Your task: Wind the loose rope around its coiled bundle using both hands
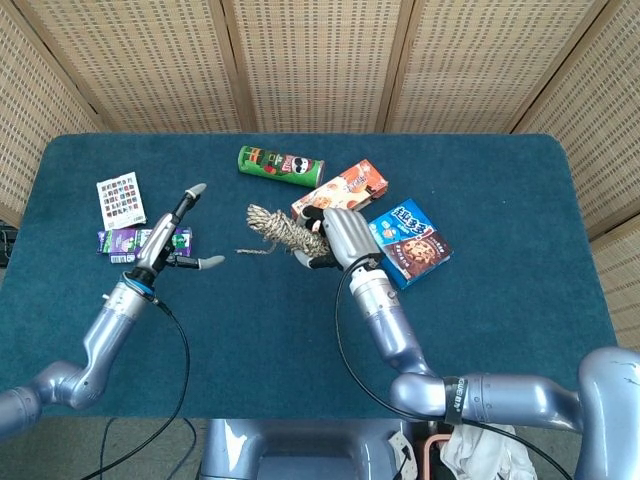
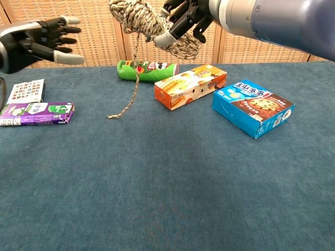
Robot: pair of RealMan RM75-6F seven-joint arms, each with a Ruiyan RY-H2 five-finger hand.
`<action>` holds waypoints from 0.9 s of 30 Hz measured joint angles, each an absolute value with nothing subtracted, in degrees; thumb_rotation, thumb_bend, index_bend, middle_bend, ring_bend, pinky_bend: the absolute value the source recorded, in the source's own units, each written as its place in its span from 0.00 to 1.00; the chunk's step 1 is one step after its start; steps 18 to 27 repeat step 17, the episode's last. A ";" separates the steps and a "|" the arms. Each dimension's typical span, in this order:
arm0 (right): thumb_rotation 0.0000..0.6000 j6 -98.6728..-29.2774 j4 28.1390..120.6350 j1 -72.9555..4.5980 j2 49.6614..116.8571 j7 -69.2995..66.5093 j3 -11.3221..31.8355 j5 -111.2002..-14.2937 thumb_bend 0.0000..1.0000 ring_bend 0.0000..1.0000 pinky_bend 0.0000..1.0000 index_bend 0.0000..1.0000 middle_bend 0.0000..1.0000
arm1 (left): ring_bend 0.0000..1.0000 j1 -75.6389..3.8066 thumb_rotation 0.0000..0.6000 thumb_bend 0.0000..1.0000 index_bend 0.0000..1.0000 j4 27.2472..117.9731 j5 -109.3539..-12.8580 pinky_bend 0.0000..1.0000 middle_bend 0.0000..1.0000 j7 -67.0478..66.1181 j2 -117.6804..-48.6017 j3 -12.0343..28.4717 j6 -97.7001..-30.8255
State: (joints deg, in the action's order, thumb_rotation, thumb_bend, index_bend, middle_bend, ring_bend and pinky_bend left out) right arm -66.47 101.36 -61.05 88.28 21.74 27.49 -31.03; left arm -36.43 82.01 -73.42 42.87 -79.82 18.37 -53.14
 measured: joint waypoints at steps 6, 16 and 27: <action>1.00 -66.92 102.33 -60.54 87.10 22.52 27.05 -31.81 0.62 0.55 0.81 0.70 0.74 | 0.00 -32.50 1.00 0.00 0.00 82.74 -73.22 0.00 0.00 33.54 -77.14 17.05 -59.85; 1.00 -68.30 102.47 -60.38 86.24 25.52 24.83 -36.24 0.62 0.55 0.81 0.70 0.74 | 0.00 -19.81 1.00 0.05 0.00 89.97 -66.34 0.00 0.00 0.25 -71.17 13.21 -78.90; 1.00 -68.41 102.42 -60.36 86.22 25.73 24.67 -36.61 0.62 0.55 0.81 0.70 0.74 | 0.00 -18.54 1.00 0.05 0.00 91.58 -65.52 0.00 0.00 -2.14 -70.36 12.83 -80.74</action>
